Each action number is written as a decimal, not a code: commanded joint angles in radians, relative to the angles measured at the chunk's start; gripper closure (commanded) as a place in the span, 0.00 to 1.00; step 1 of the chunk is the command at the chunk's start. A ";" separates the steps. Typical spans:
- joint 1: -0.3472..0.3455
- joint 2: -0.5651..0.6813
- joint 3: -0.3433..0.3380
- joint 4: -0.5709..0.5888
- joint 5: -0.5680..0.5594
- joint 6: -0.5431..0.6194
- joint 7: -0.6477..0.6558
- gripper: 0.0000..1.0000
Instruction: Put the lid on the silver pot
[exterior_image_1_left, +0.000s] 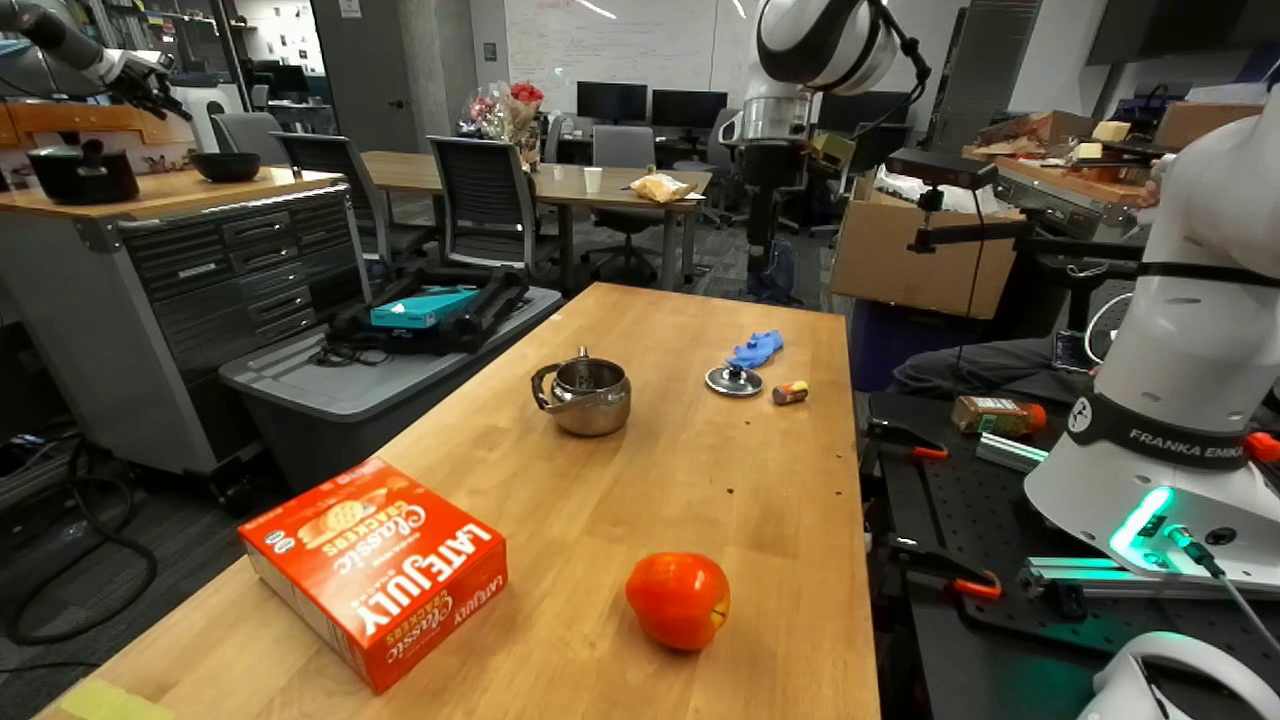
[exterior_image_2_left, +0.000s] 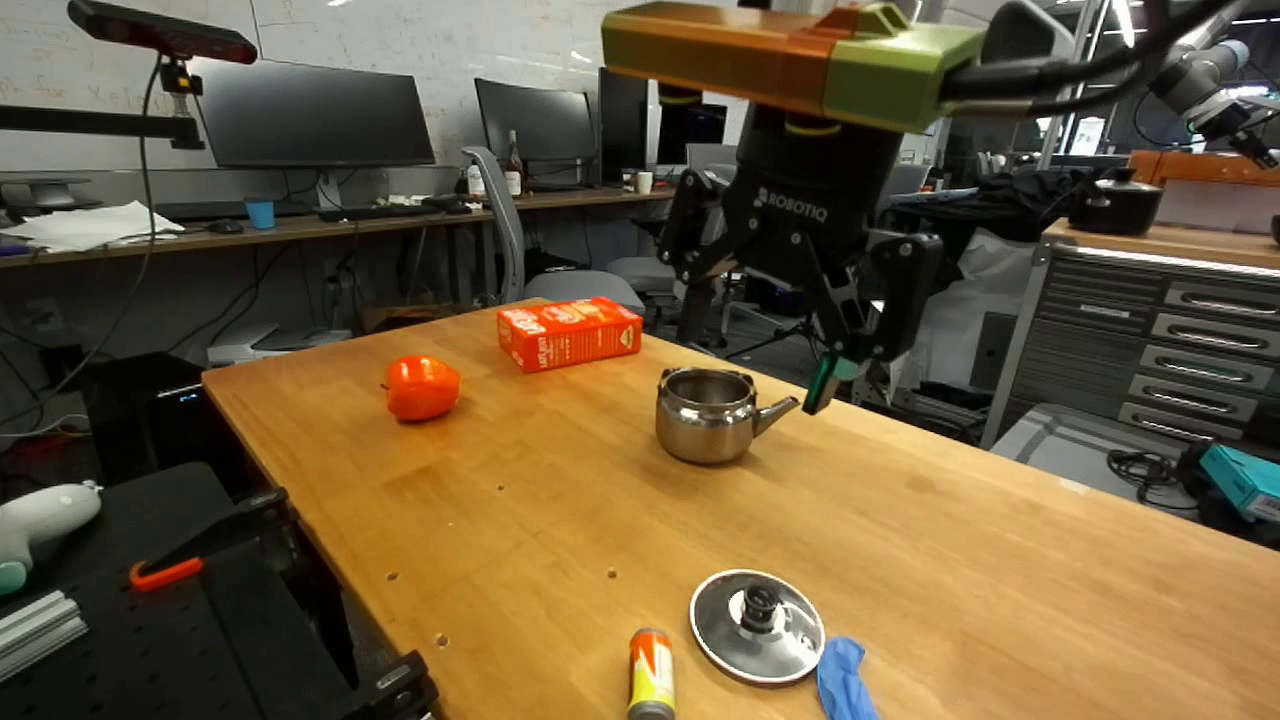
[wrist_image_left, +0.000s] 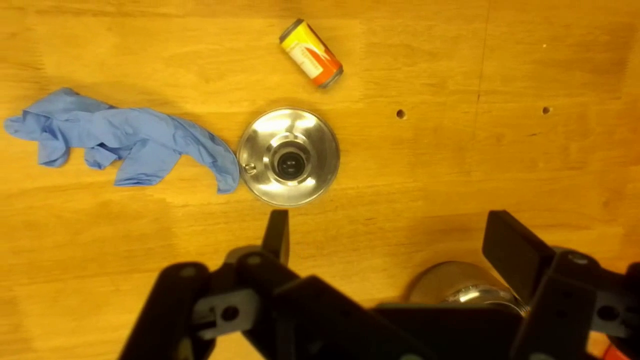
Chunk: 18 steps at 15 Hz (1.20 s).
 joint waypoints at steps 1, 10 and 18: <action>-0.035 0.076 0.008 0.047 0.034 0.006 -0.110 0.00; -0.087 0.206 0.043 0.102 0.052 0.022 -0.333 0.00; -0.118 0.293 0.091 0.162 0.061 0.037 -0.413 0.00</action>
